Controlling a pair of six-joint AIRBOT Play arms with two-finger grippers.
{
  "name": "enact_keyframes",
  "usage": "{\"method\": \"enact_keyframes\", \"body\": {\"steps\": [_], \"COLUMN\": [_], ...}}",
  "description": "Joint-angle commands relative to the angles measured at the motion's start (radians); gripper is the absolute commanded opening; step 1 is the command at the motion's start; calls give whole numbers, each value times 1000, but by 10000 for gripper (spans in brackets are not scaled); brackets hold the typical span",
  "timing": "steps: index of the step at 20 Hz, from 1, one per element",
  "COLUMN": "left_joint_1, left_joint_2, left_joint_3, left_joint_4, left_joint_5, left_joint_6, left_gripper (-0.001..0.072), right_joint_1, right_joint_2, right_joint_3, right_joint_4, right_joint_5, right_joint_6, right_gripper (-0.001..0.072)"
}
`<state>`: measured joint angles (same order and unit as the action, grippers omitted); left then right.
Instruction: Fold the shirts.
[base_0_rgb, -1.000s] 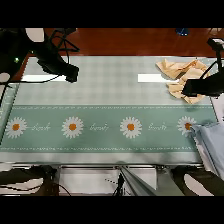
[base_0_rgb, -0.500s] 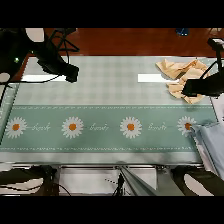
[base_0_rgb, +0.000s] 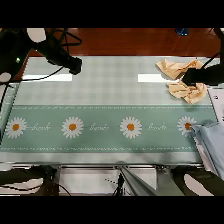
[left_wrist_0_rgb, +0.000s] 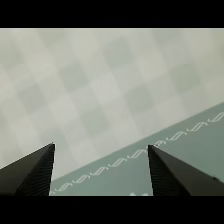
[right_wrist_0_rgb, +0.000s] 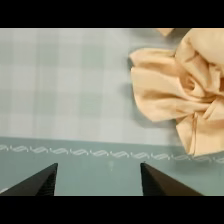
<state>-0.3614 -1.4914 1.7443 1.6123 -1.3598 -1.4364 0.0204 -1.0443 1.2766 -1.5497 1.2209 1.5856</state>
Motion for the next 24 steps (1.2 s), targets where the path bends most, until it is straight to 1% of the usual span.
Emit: {"method": "enact_keyframes", "body": {"steps": [1,2,3,5,6,7,9,10,12,15,17,20,21,22,23,24], "left_joint_1": [0,0,0,1,1,0,1,1,0,0,0,0,0,0,0,0], "left_joint_2": [-5,-6,-8,-11,-11,-11,-11,-11,-11,-11,-11,-11,-11,-11,-11,-11], "left_joint_3": [0,0,0,0,0,0,0,0,0,0,0,0,0,0,0,0], "left_joint_4": [-1,0,0,0,0,0,0,0,0,-1,0,-1,-1,-1,-1,-1], "left_joint_5": [132,151,165,159,153,141,110,106,85,69,64,64,64,64,64,64], "left_joint_6": [10,10,10,11,11,11,11,11,10,10,10,10,10,10,10,10], "left_gripper": [713,712,713,713,713,713,713,713,713,712,712,713,713,712,712,713], "right_joint_1": [0,0,0,-25,-61,-103,-196,-238,-306,-362,-367,-362,-357,-352,-347,-341], "right_joint_2": [0,-5,-23,-102,-156,-208,-316,-365,-437,-514,-560,-620,-637,-655,-667,-674], "right_joint_3": [1,1,1,1,1,1,1,1,1,1,1,1,1,1,1,1], "right_joint_4": [-85,-152,-254,-482,-531,-525,-498,-470,-407,-286,-188,13,62,101,133,169], "right_joint_5": [-227,-288,-335,-418,-453,-472,-471,-471,-484,-557,-599,-639,-640,-637,-628,-615], "right_joint_6": [0,10,51,208,265,290,355,370,374,369,322,175,140,116,104,87], "right_gripper": [584,583,582,582,583,582,585,586,586,585,585,580,576,519,342,116]}}
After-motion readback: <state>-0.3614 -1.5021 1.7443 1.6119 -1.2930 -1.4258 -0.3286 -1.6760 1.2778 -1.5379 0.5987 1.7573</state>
